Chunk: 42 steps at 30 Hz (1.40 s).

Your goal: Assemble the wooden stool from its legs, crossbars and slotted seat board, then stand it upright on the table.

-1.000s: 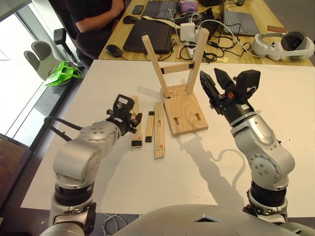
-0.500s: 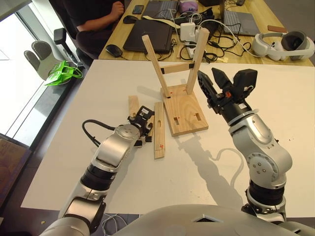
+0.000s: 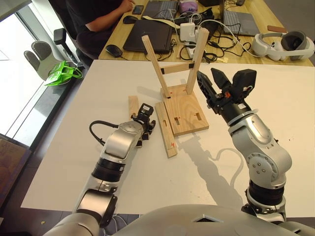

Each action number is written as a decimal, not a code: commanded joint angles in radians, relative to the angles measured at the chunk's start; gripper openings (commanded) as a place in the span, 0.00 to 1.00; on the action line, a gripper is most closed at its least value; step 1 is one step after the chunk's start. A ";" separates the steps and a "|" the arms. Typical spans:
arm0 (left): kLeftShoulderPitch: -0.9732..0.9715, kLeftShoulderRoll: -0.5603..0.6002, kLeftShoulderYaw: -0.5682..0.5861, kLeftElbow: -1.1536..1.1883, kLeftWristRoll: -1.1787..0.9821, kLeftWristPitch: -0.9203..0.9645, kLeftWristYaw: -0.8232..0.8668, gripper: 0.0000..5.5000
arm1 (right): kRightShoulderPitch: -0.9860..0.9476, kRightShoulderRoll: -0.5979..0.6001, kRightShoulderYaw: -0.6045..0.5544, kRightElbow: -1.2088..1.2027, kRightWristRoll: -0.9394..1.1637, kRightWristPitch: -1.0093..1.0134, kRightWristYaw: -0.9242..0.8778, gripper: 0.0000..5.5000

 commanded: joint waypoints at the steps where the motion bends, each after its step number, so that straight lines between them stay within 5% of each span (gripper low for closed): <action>1: -0.012 -0.019 0.022 0.030 0.014 0.009 0.002 0.48 | -0.010 0.005 -0.002 -0.003 -0.007 -0.004 0.001 0.44; 26: 0.020 -0.113 0.129 0.127 -0.012 0.039 -0.050 0.48 | -0.020 0.013 -0.005 0.008 -0.013 -0.003 0.007 0.44; 35: 0.030 0.001 -0.025 0.064 0.061 -0.049 -0.126 0.24 | -0.024 0.018 -0.008 0.011 -0.017 -0.005 0.002 0.44; 42: 0.015 0.027 0.083 -0.114 0.083 -0.062 -0.085 0.23 | -0.027 0.014 -0.024 0.023 -0.013 0.000 0.000 0.44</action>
